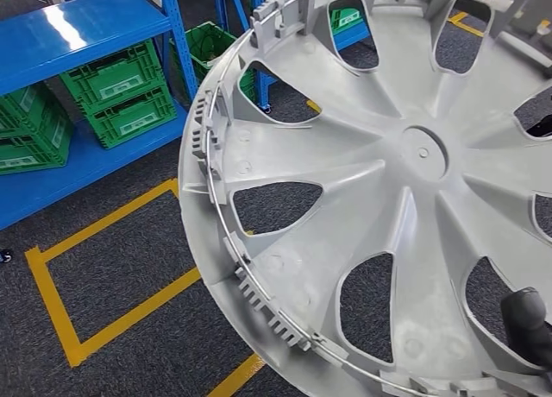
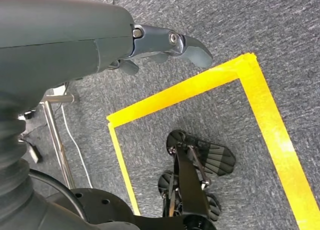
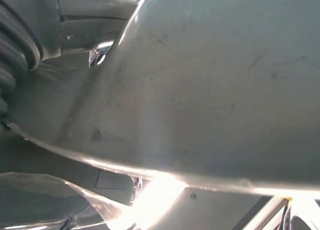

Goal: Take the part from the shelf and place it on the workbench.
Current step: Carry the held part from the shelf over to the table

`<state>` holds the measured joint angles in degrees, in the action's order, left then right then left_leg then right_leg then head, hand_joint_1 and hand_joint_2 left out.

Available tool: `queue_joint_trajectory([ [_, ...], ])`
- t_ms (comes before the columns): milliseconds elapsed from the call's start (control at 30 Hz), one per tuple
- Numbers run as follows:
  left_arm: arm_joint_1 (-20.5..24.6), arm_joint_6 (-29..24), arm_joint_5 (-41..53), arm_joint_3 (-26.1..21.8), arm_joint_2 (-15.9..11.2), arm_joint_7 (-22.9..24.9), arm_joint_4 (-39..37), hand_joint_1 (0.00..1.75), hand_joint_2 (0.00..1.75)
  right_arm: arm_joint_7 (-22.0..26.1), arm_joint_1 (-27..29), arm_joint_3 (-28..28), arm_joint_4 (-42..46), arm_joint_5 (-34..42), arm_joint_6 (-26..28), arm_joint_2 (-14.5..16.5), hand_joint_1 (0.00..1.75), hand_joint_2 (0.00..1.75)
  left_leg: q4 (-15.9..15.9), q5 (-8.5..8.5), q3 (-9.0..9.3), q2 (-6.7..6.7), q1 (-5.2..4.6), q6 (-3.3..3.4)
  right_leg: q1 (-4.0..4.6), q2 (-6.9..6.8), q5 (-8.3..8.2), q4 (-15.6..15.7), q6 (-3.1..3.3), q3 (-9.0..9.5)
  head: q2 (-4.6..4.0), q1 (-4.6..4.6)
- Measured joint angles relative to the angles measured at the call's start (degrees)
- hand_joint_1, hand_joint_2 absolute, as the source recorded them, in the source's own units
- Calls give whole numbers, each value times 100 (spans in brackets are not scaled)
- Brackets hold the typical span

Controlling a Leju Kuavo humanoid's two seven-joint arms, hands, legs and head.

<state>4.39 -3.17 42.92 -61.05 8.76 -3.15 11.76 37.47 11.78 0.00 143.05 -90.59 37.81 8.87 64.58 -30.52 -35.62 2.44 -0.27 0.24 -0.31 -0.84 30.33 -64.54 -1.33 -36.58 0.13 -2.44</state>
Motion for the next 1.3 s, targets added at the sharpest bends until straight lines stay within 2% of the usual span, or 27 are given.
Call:
queue_joint_trajectory([
  [1300, -1, 39, 164, 91, 61, -13, 0, 0, 175, 76, -70, -7, 2, 8, -1, 35, 175, 175, -56, 22, 1, 0, 8, 8, 12, 1, -42, 109, -11, 39, 0, -4],
])
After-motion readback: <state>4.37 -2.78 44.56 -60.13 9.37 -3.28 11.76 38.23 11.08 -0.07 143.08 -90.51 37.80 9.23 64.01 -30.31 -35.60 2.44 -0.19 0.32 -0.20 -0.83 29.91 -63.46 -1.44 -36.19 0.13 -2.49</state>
